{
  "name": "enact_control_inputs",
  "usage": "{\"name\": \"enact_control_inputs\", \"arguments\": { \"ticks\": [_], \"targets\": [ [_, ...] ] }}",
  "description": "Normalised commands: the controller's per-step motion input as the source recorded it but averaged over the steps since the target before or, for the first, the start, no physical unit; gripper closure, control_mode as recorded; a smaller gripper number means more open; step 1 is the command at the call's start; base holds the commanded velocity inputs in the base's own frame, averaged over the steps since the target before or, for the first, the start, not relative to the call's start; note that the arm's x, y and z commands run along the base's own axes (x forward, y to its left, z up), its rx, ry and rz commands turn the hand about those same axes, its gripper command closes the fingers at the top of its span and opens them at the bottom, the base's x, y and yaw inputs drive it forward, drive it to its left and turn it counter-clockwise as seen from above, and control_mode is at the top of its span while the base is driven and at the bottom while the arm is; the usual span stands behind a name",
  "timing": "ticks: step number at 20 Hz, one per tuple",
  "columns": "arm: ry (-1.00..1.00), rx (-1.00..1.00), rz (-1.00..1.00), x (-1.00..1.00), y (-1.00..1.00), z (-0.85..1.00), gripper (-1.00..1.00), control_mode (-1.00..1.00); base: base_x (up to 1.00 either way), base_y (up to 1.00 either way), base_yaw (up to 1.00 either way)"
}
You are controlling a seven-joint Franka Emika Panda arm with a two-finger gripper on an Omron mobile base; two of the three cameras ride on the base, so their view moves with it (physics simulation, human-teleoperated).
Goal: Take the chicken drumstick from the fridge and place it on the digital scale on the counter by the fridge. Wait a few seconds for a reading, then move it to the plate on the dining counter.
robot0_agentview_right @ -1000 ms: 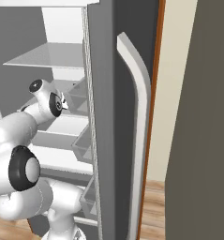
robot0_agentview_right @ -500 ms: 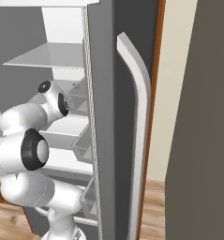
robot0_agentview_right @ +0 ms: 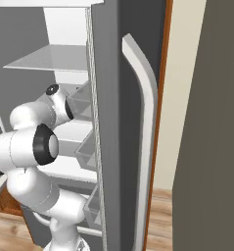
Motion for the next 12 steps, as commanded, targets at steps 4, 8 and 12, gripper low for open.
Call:
{"name": "enact_control_inputs", "arguments": {
  "ticks": [4, 8, 12],
  "targets": [
    [0.1, 0.0, 0.0, 0.0, 0.0, -0.28, -1.0, -1.0, 0.0, 0.0, 0.0],
    [0.06, 0.0, 0.0, 0.16, 0.0, -0.15, -1.0, -1.0, 0.0, 0.0, 0.0],
    [0.0, 0.0, 0.0, 0.27, 0.0, -0.04, -1.0, -1.0, 0.0, 0.0, 0.0]
  ]
}}
